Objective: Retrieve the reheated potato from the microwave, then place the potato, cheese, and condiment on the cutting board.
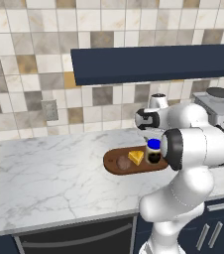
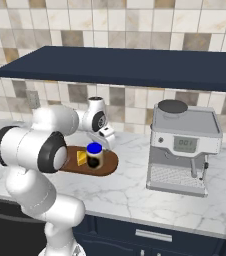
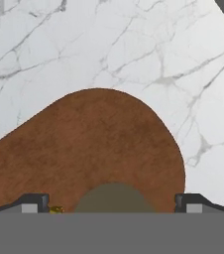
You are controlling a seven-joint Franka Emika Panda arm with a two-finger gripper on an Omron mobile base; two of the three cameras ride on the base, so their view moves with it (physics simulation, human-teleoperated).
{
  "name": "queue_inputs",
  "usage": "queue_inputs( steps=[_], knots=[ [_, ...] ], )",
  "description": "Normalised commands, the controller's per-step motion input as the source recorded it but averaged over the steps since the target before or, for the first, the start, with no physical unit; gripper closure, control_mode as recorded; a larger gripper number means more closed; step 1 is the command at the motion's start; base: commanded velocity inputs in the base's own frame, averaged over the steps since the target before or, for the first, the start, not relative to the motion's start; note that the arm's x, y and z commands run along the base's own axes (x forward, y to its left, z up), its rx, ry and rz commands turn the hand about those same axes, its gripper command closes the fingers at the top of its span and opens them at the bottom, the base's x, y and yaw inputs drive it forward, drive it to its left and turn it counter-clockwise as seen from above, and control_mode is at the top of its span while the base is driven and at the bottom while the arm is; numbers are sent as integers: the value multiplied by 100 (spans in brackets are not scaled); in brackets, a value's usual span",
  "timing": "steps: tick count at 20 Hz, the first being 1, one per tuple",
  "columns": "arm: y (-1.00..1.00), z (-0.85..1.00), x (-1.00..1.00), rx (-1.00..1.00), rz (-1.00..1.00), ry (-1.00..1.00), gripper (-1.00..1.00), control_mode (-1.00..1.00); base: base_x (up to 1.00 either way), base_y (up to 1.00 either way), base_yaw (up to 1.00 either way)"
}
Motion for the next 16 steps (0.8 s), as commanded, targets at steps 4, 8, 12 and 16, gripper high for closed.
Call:
queue_inputs(
  steps=[4,8,12,16],
  knots=[
    [-20,-6,18,0,-7,-1,-100,-100,0,0,0],
    [-8,10,4,1,-5,0,-100,-100,0,0,0],
    [0,20,-3,2,-5,0,-100,-100,0,0,0],
    [0,33,-8,0,-3,-2,-100,-100,0,0,0]
  ],
)
